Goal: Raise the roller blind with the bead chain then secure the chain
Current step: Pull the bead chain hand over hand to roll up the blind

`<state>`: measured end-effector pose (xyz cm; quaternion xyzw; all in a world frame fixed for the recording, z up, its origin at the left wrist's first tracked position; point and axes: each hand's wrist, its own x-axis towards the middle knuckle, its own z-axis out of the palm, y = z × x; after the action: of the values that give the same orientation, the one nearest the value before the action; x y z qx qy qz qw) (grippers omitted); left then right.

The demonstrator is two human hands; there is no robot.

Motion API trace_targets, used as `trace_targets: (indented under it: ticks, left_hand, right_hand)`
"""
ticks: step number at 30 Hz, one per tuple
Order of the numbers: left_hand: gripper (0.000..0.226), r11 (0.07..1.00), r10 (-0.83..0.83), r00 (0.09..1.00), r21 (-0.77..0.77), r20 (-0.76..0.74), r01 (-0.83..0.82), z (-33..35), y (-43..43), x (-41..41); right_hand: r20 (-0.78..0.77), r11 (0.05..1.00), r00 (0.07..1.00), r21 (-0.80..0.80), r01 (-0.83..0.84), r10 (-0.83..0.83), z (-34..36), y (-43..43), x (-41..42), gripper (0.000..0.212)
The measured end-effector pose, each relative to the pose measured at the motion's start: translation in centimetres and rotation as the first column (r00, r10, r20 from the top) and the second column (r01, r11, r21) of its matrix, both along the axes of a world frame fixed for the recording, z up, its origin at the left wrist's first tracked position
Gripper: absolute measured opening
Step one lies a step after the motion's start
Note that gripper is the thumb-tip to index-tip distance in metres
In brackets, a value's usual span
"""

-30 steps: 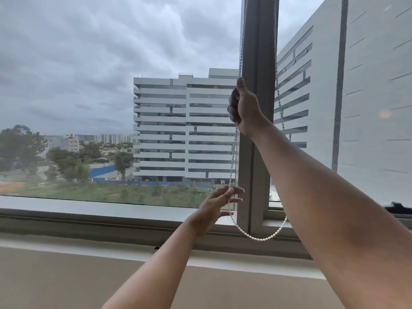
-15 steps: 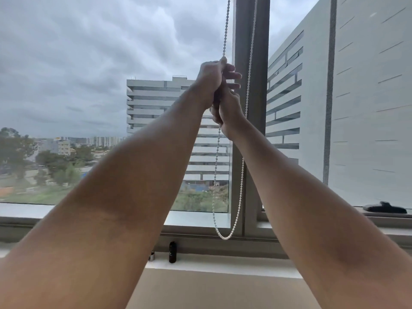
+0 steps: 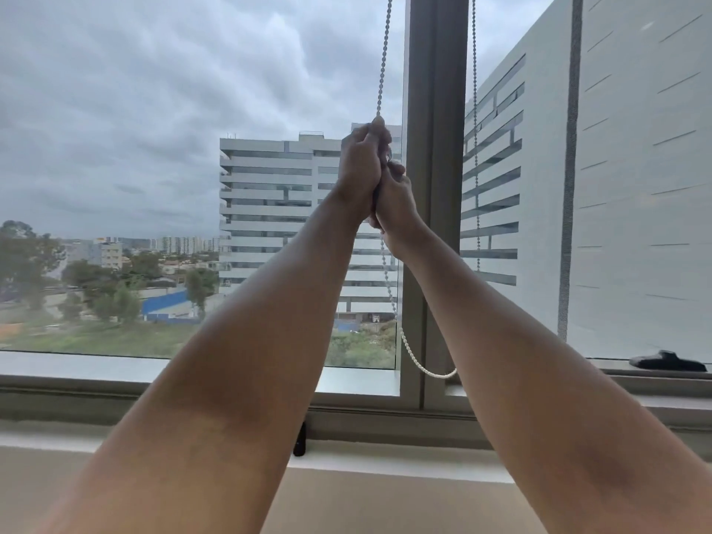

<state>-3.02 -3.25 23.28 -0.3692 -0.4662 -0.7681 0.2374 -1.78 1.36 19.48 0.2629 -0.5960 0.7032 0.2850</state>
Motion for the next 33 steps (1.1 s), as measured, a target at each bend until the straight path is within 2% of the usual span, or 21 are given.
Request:
trace_targets:
  ticks: [7, 11, 16, 20, 23, 26, 30, 33]
  left_hand:
    - [0.041, 1.0, -0.015, 0.999, -0.006, 0.051, 0.015, -7.2, 0.1, -2.1]
    - [0.041, 0.998, 0.049, 0.996, -0.042, 0.074, -0.046, -12.0, 0.0, -3.2]
    - [0.044, 0.999, 0.03, 0.982, -0.042, 0.185, -0.022, -19.3, -0.3, -4.1]
    - [0.04, 1.0, 0.003, 0.954, -0.013, 0.3, 0.001, -23.9, -0.3, -4.3]
    - [0.039, 1.0, -0.016, 0.941, -0.004, 0.339, 0.018, -25.6, -0.1, -4.1]
    - [0.039, 1.0, -0.031, 0.945, 0.003, 0.325, 0.031, -25.9, 0.0, -3.6]
    - [0.04, 0.999, -0.042, 0.943, 0.006, 0.329, 0.042, -25.8, 0.1, -3.2]
    - [0.04, 0.999, -0.026, 0.945, -0.015, 0.326, 0.032, -25.8, 0.3, -3.0]
  right_hand:
    - [0.065, 0.994, 0.996, 0.101, 0.051, -0.058, -6.2, 0.6, -1.3, 0.036]
    - [0.113, 0.988, 0.991, 0.15, 0.047, -0.065, -10.6, 0.9, -2.4, 0.036]
    - [0.25, 0.98, 0.968, 0.191, -0.051, 0.002, -16.9, 1.4, -3.4, 0.032]
    - [0.373, 0.982, 0.925, 0.139, -0.128, 0.068, -21.0, 1.3, -3.8, 0.021]
    - [0.399, 0.977, 0.913, 0.151, -0.152, 0.08, -22.5, 1.6, -3.0, 0.027]
    - [0.387, 0.958, 0.922, 0.256, -0.131, 0.023, -22.6, 1.9, -2.1, 0.021]
    - [0.363, 0.958, 0.932, 0.268, -0.104, 0.0, -22.7, 2.1, -1.9, 0.018]
    - [0.35, 0.947, 0.936, 0.311, -0.084, -0.032, -22.4, 2.2, -1.1, 0.026]
